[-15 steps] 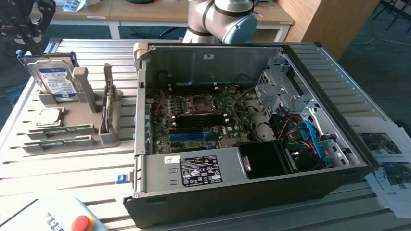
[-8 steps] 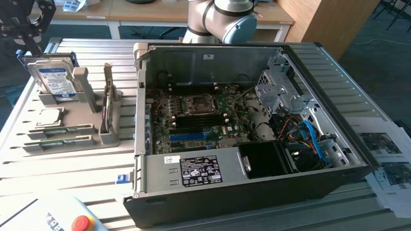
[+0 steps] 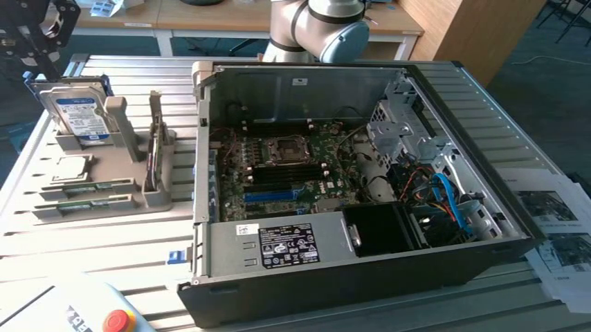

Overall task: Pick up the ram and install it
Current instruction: 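Pick up the ram and move it above insertion slot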

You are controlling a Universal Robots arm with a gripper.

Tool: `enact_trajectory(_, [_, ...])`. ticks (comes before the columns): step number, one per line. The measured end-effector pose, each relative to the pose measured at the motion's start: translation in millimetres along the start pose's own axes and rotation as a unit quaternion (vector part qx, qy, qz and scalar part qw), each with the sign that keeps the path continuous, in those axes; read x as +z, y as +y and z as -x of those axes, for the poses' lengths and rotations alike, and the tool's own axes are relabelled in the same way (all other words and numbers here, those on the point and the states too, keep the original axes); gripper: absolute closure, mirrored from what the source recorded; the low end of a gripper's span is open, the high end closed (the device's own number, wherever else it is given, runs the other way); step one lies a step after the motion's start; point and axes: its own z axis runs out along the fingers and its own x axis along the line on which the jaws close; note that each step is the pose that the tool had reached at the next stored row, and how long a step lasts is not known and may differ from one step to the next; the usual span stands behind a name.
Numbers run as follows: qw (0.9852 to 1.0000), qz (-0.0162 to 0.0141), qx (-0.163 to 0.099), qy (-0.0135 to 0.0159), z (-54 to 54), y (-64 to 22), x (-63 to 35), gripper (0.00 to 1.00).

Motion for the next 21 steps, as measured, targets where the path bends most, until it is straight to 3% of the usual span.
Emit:
enact_trajectory(6, [0.9985,0.0013,-0.055,0.0025,-0.1,-0.1,1.5,0.90])
enact_trajectory(11, [0.9950,0.0023,-0.100,0.0045,-0.1,-0.1,2.9,0.90])
enact_trajectory(15, [0.9907,0.0032,-0.136,0.0061,-0.1,-0.2,4.1,0.90])
enact_trajectory(21, [0.9817,0.0044,-0.190,0.0085,-0.1,-0.3,5.9,0.90])
